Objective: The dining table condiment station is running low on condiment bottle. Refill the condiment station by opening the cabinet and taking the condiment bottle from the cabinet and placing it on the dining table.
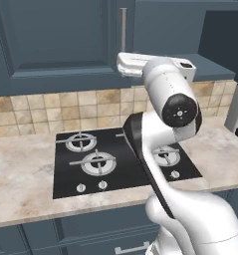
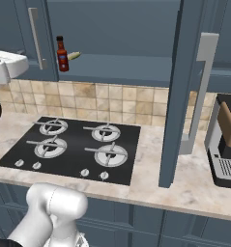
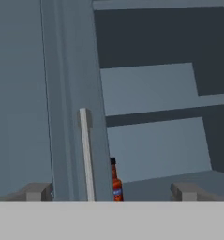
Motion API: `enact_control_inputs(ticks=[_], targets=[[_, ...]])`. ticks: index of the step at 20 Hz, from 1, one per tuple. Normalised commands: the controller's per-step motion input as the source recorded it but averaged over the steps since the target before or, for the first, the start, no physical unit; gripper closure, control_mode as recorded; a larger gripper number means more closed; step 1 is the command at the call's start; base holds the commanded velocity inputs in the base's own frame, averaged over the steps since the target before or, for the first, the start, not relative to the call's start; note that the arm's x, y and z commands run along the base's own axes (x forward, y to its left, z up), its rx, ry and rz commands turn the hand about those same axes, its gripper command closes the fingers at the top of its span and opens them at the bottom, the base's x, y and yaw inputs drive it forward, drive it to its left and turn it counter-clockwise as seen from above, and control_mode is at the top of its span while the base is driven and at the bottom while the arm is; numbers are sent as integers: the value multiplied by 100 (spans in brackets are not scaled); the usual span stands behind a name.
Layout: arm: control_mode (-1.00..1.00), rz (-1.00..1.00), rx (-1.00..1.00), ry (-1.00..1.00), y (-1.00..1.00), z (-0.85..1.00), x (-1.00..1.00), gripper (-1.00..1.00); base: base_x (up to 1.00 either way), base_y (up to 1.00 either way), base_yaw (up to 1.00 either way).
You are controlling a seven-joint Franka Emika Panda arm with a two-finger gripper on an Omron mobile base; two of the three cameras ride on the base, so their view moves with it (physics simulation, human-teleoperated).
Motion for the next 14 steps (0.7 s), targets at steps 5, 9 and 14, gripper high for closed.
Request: enact_control_inputs(ticks=[5,9,14], targets=[[-100,10,0,-1,12,0,66,-100,0,0,0],[-100,7,0,-5,21,0,56,-100,0,0,0],[-100,1,0,-1,22,0,43,-100,0,0,0]])
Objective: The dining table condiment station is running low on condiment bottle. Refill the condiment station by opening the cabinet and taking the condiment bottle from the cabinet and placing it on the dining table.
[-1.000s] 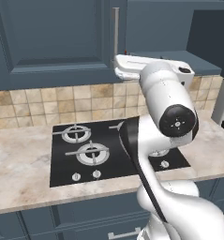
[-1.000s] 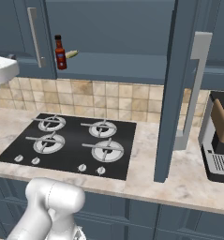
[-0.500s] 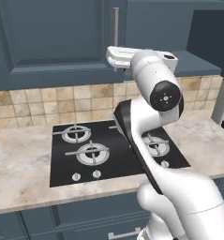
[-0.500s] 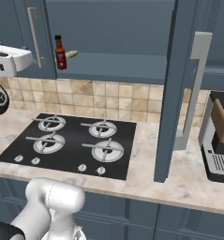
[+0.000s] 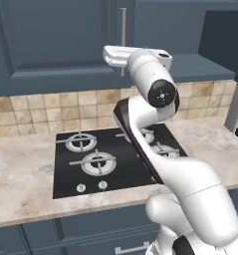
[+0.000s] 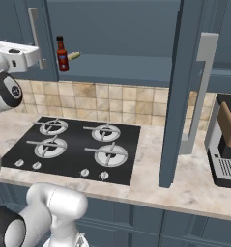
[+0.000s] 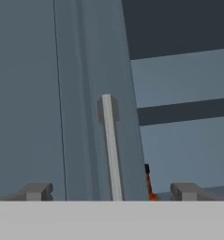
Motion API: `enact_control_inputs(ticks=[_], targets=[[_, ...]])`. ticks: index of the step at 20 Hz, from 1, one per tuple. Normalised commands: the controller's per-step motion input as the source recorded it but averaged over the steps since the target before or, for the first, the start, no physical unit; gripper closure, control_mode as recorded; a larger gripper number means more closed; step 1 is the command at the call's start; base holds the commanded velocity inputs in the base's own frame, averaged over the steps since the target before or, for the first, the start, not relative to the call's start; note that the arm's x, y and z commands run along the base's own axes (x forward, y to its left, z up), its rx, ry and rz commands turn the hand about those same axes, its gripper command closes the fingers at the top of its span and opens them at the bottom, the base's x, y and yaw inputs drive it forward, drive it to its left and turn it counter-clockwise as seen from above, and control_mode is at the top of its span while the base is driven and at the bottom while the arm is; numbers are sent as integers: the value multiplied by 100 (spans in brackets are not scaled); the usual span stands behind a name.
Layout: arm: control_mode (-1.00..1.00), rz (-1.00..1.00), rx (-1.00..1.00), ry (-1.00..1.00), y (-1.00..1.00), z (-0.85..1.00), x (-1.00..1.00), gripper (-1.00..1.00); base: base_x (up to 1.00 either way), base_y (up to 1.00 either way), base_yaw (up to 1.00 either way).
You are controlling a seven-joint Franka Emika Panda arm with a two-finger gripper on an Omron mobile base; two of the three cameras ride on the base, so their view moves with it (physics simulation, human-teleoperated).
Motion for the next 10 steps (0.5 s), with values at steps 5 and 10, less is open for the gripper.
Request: enact_control_inputs(ticks=[5,10], targets=[[-100,0,-1,0,11,0,41,-100,0,0,0],[-100,0,0,0,0,0,33,-100,0,0,0]])
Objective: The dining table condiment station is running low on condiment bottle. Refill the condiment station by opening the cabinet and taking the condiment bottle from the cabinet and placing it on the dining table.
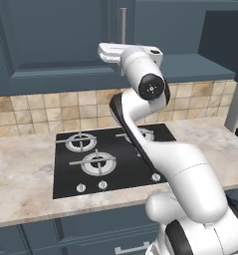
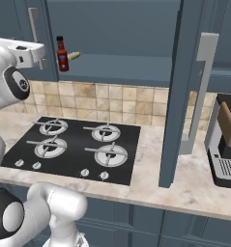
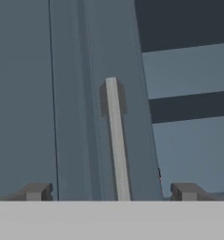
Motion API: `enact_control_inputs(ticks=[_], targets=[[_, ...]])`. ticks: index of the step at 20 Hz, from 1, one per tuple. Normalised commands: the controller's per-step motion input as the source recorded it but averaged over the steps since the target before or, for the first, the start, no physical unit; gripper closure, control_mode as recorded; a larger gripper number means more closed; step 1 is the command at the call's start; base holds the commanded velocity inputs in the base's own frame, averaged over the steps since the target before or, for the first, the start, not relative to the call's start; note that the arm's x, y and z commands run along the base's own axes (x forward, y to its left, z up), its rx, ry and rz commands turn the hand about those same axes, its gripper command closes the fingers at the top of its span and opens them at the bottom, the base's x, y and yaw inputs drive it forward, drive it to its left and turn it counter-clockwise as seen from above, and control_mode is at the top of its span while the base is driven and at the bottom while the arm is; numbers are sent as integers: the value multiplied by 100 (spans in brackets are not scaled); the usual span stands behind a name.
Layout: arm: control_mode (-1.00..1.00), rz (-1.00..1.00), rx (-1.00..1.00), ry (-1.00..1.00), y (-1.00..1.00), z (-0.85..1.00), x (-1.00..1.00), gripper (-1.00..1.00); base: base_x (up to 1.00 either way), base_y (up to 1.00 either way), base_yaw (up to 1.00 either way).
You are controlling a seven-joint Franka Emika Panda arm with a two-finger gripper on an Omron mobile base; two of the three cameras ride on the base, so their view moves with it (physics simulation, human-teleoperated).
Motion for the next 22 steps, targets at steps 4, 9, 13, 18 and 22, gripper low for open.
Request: enact_control_inputs(ticks=[4,9,13,18,22], targets=[[-100,0,-1,0,0,0,30,-100,0,0,0],[-100,1,0,0,0,0,43,-100,0,0,0],[-100,5,0,0,0,-3,44,-100,0,0,0],[-100,5,0,0,0,-11,49,-100,0,0,0],[-100,6,0,6,0,-23,55,-100,0,0,0]])
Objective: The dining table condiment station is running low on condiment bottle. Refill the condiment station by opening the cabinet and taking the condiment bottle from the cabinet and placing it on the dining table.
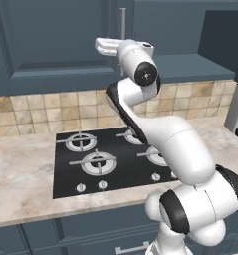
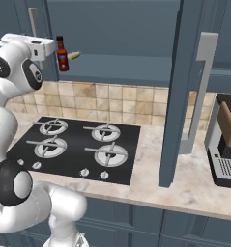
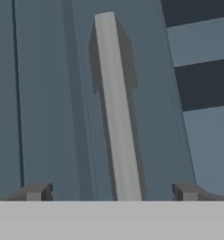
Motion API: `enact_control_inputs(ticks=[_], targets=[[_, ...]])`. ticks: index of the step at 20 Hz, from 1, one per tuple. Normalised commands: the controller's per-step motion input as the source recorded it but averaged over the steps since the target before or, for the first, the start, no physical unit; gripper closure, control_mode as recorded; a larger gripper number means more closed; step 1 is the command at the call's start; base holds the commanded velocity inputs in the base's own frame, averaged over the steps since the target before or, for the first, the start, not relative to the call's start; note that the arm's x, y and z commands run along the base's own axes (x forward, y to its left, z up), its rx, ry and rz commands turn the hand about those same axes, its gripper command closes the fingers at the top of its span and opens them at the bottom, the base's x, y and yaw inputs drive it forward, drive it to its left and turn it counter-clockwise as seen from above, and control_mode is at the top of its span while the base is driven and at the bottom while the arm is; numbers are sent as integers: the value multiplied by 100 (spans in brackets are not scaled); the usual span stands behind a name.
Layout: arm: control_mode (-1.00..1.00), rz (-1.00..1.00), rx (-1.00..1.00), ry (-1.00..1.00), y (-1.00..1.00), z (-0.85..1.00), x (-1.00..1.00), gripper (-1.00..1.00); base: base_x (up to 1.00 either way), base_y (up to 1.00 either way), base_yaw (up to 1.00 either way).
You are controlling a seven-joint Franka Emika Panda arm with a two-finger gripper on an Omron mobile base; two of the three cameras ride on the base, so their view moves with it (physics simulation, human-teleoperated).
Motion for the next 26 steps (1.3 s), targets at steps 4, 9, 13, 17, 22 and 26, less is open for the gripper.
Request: enact_control_inputs(ticks=[4,9,13,17,22,26], targets=[[-100,6,0,10,0,-27,56,100,0,0,0],[-100,6,-2,10,4,-30,44,100,0,0,0],[-100,2,0,1,9,-13,13,100,0,0,0],[-100,0,0,2,26,-20,-1,100,0,0,0],[-100,0,0,0,47,-7,-19,100,0,0,0],[-100,0,0,0,66,0,-50,100,0,0,0]])
